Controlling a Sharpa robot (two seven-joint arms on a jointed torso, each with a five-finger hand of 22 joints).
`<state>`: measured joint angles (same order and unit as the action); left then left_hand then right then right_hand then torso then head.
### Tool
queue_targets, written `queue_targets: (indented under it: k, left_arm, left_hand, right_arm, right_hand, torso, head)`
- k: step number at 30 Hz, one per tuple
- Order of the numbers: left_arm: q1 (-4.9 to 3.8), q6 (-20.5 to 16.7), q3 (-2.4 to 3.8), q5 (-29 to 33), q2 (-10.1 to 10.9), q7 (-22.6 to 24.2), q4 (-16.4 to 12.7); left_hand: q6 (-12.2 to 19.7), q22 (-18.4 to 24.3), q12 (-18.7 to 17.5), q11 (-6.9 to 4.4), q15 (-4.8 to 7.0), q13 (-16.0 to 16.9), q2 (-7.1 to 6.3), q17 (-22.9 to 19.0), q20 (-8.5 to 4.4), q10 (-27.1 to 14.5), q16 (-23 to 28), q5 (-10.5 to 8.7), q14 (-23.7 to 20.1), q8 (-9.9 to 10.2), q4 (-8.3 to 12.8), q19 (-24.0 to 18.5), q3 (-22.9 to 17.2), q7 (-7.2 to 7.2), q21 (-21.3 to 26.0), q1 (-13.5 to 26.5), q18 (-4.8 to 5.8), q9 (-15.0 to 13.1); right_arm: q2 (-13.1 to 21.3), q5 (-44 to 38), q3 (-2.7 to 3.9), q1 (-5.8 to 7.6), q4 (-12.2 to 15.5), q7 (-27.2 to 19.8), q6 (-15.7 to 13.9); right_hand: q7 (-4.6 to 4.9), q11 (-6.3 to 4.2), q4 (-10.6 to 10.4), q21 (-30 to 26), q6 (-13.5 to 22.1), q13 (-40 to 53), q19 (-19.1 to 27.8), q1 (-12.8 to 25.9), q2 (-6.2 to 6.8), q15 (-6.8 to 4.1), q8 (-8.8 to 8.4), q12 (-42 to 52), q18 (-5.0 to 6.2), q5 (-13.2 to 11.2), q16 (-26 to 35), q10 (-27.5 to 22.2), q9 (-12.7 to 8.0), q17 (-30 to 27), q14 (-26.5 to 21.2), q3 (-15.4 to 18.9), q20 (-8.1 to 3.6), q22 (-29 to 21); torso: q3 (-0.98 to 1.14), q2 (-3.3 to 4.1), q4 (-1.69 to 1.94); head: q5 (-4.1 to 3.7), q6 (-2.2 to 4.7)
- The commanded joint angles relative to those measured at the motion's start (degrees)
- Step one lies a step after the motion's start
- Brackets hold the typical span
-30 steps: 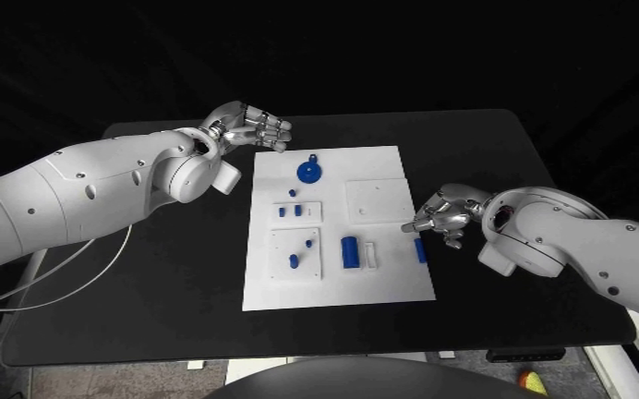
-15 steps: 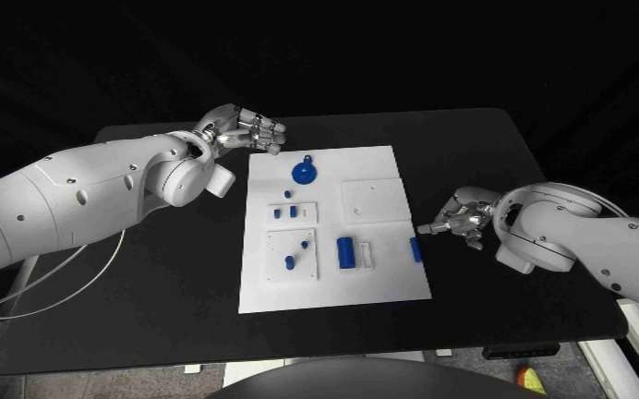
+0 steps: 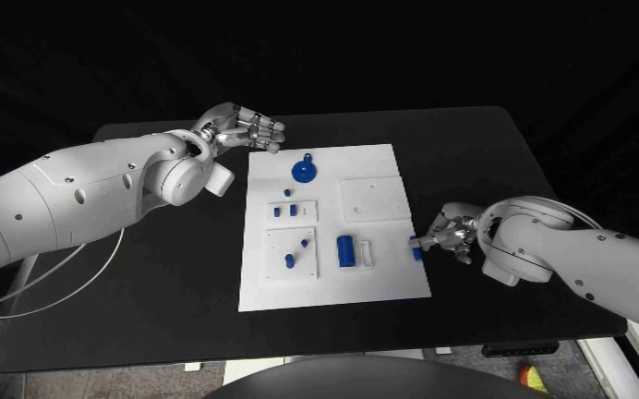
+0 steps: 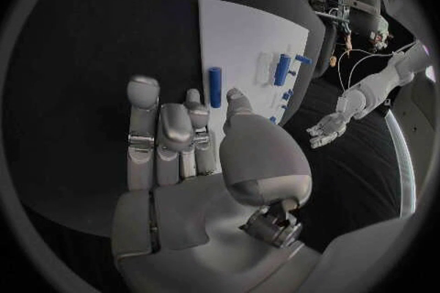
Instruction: Assemble the parts on the task board
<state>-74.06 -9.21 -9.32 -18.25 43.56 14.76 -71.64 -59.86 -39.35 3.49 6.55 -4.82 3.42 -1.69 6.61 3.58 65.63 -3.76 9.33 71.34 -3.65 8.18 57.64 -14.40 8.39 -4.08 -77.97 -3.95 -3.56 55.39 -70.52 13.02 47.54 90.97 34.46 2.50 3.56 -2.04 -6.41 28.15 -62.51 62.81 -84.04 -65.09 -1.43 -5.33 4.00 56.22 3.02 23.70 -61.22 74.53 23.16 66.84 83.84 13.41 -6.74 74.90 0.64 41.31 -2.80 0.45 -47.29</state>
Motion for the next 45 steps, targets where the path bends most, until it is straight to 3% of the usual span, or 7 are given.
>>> queue_targets:
  k: [1, 9, 14, 16, 19, 36, 45]
  left_arm:
    - [-0.02, 0.8, 0.03, 0.3, 0.0, 0.7, -0.1]
    - [-0.02, 0.8, 0.03, 0.3, 0.0, 0.7, -0.1]
    - [-0.02, 0.9, 0.03, 0.3, 0.0, 0.7, -0.1]
    - [-0.02, 0.9, 0.03, 0.3, 0.0, 0.7, -0.1]
    - [-0.02, 1.0, 0.03, 0.3, 0.1, 0.6, -0.1]
    - [-0.02, 0.9, 0.03, 0.3, 0.3, 0.6, -0.2]
    - [-0.02, 0.9, 0.03, 0.3, 0.3, 0.6, -0.2]
  left_hand:
    - [0.4, 0.1, -0.1, 0.21, -0.01, -0.1, -0.1, 0.1, 0.16, -0.1, 0.1, 0.13, -0.1, 0.0, -0.3, 0.3, 0.1, -0.09, -0.1, 0.5, 0.31, 0.0]
    - [0.4, 0.1, -0.1, 0.21, -0.01, -0.1, -0.1, 0.1, 0.16, -0.1, 0.1, 0.13, -0.1, 0.0, -0.3, 0.3, 0.1, -0.09, -0.1, 0.5, 0.31, 0.0]
    - [0.4, 0.7, -0.1, 0.22, -0.01, -0.1, -0.12, 0.1, 0.16, -0.1, 0.1, 0.13, -0.1, 0.0, -0.5, 0.5, 0.1, -0.1, -0.1, 0.5, 0.32, 0.0]
    - [0.4, 0.7, -0.1, 0.22, -0.01, -0.1, -0.12, 0.1, 0.16, -0.1, 0.1, 0.13, -0.1, 0.0, -0.5, 0.5, 0.1, -0.1, -0.1, 0.5, 0.32, 0.0]
    - [0.4, 0.7, -0.1, 0.22, -0.01, -0.1, -0.12, 0.1, 0.16, -0.1, 0.1, 0.13, -0.1, 0.0, -0.5, 0.5, 0.1, -0.1, -0.1, 0.5, 0.32, 0.0]
    - [0.4, 0.7, -0.1, 0.22, -0.01, -0.1, -0.12, 0.1, 0.16, -0.1, 0.1, 0.13, -0.1, 0.0, -0.5, 0.5, 0.1, -0.1, -0.1, 0.5, 0.32, 0.0]
    - [0.3, 1.1, -0.1, 0.21, -0.01, -0.1, -0.11, 0.1, 0.16, -0.1, 0.1, 0.15, -0.1, 0.0, -0.7, 0.6, 0.1, -0.13, -0.1, 0.5, 0.34, 0.0]
  right_arm:
    - [-0.6, -0.8, -0.11, -0.63, -0.1, 0.6, 0.0]
    - [-1.4, -1.4, -0.15, -1.01, -0.1, 0.5, -0.4]
    - [-1.8, -2.6, -0.28, -1.21, -0.5, 0.7, -0.5]
    - [-2.0, -2.8, -0.32, -1.35, -0.5, 0.8, -0.4]
    - [-2.2, -3.0, -0.42, -1.51, -0.5, 0.9, -0.2]
    - [-1.2, -1.3, -0.41, -1.66, -0.2, 0.1, -4.7]
    - [0.8, 0.9, 1.5, -0.75, 2.8, -1.1, -6.2]
  right_hand:
    - [-0.08, 0.38, 0.2, -0.2, -0.2, 0.0, -1.7, -0.3, -0.24, 0.22, -0.36, 0.1, 0.6, 0.1, 0.2, -0.1, -0.5, 0.1, 0.1, 0.2, 0.37, 3.0]
    - [-0.36, 0.15, 5.2, -0.2, -1.6, 0.1, -1.6, -3.3, -2.79, 0.07, -0.39, 0.1, 0.46, 0.7, 0.1, 0.0, -1.9, 0.1, 0.1, -0.4, 0.26, 3.0]
    - [-1.06, -0.31, 9.4, -0.2, -3.2, 0.1, -1.6, -5.7, -3.96, -0.28, -0.42, 0.0, 0.18, -5.9, 0.2, 0.0, -3.1, 0.2, 0.0, -6.5, -0.05, 3.0]
    - [-1.48, 0.05, 10.2, -0.3, -3.4, 0.1, -1.6, -4.5, 2.45, -0.61, -0.76, -0.4, -0.23, -19.0, 0.2, -0.2, -5.1, 0.3, 0.1, -26.8, -0.32, 3.0]
    - [-1.27, -0.53, 11.9, -0.3, -5.3, 0.3, -1.5, -2.1, 6.04, -0.38, -0.37, -0.3, -0.15, -17.0, 0.3, -0.1, -4.5, 0.3, 0.1, -37.5, -0.25, 3.0]
    - [-2.75, -1.35, 12.8, 0.5, -7.9, 0.3, -1.7, 0.9, 5.36, -0.76, -0.32, -0.4, -0.6, -19.0, 0.1, 1.0, 0.0, 0.3, 0.2, -41.0, -0.61, 3.1]
    - [-3.01, -1.48, 11.6, 1.0, -8.7, 0.5, -1.8, 0.9, 5.49, -0.77, -0.32, -0.3, -0.75, -19.0, -0.3, 1.3, 0.1, 0.4, 0.3, -40.7, -0.63, 3.2]
  torso:
    - [0.05, 0.03, -0.05]
    - [0.01, -0.01, -0.06]
    - [0.01, -0.02, -0.08]
    - [0.02, -0.01, -0.06]
    - [0.02, -0.02, -0.03]
    - [0.07, -0.03, -0.11]
    - [0.0, -0.05, -0.14]
  head:
    - [0.14, -0.15]
    - [0.18, -0.2]
    - [0.18, -0.27]
    - [0.22, -0.33]
    - [0.22, -0.41]
    - [0.42, -0.24]
    - [0.43, -0.14]
